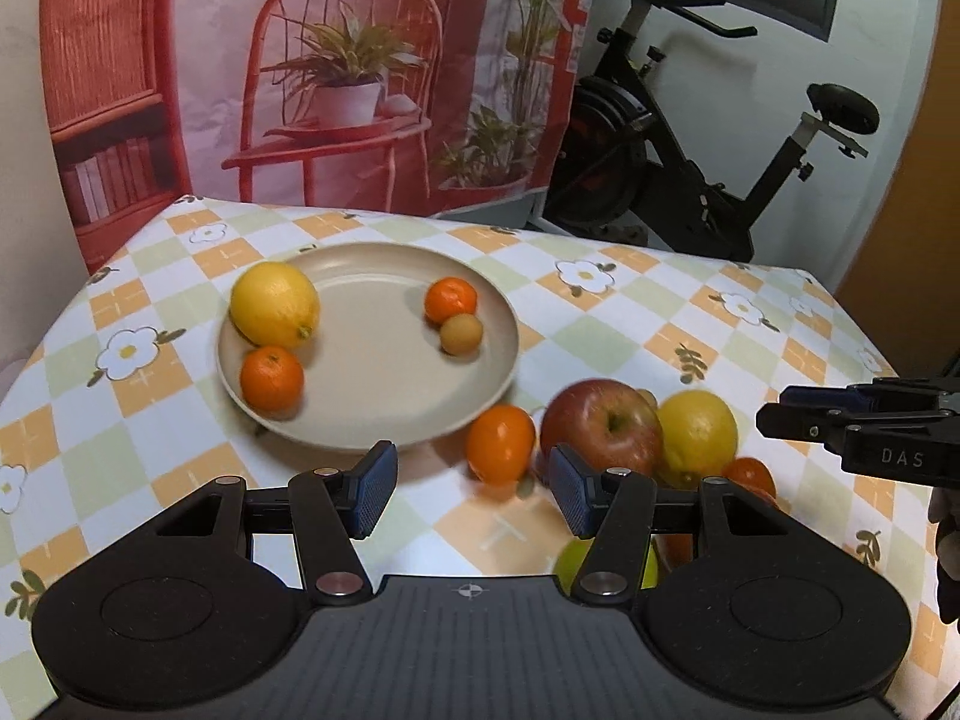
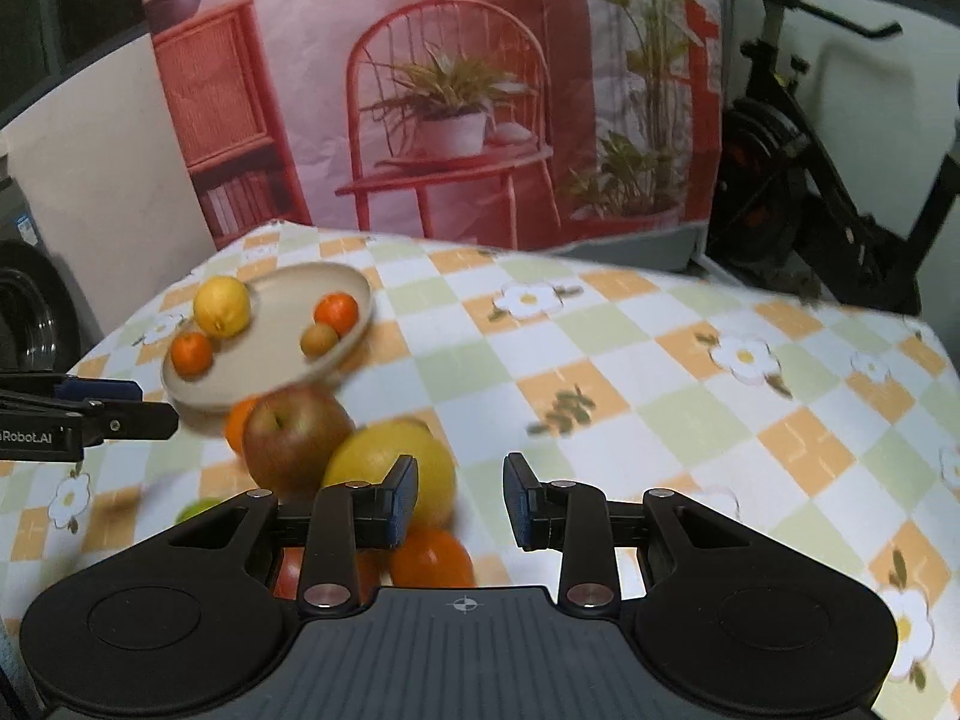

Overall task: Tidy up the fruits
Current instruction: 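Open both tools and pull them back from the plate, then move right tool to a tangerine in the fruit pile and close on it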

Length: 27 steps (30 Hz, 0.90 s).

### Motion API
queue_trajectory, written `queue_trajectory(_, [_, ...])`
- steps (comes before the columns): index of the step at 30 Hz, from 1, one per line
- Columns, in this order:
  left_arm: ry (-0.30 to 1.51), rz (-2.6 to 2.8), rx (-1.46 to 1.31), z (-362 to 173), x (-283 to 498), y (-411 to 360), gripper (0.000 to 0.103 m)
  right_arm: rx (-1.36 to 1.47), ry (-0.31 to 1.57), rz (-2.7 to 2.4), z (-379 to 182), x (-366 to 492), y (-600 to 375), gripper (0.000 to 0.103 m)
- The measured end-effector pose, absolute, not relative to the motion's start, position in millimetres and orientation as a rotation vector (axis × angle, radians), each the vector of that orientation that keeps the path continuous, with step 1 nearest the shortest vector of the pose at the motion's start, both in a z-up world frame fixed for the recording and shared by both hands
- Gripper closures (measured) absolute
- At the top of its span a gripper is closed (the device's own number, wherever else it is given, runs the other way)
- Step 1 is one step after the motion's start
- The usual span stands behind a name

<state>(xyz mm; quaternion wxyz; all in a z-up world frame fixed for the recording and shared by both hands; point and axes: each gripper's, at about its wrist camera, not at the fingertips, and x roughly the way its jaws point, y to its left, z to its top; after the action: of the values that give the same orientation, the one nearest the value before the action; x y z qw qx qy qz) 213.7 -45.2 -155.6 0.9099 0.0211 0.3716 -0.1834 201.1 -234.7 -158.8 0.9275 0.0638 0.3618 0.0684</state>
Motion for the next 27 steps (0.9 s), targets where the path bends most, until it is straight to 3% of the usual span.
queue_trajectory(27, [0.784,-0.392,0.057,-163,205,-53,0.044,0.164,0.812,0.222,-185,195,-233,0.073])
